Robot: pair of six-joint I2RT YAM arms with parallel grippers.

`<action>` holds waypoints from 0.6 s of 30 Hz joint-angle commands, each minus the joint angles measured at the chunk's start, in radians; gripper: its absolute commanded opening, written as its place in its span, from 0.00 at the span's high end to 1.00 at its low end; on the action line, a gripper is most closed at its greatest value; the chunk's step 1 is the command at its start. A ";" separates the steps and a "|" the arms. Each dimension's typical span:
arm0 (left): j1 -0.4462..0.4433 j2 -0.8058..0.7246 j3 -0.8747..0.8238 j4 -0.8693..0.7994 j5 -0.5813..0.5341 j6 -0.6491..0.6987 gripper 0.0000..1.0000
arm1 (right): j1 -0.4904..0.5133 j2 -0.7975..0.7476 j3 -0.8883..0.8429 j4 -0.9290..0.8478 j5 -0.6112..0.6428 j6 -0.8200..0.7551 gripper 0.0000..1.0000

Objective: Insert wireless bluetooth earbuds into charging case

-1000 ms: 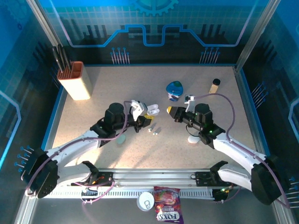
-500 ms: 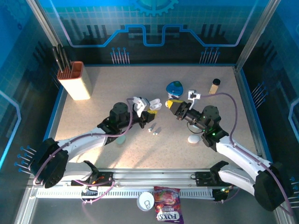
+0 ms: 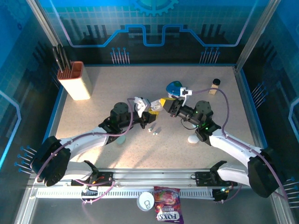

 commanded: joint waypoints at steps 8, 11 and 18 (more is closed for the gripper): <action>-0.004 -0.023 0.013 0.025 -0.015 0.001 0.93 | 0.011 0.002 0.002 0.041 0.034 0.000 0.86; -0.004 -0.028 0.015 0.025 -0.030 0.000 0.93 | 0.008 -0.009 -0.004 0.018 0.051 -0.012 0.86; -0.003 -0.033 0.043 0.010 -0.053 -0.008 0.93 | 0.008 -0.001 -0.019 0.018 0.057 -0.013 0.86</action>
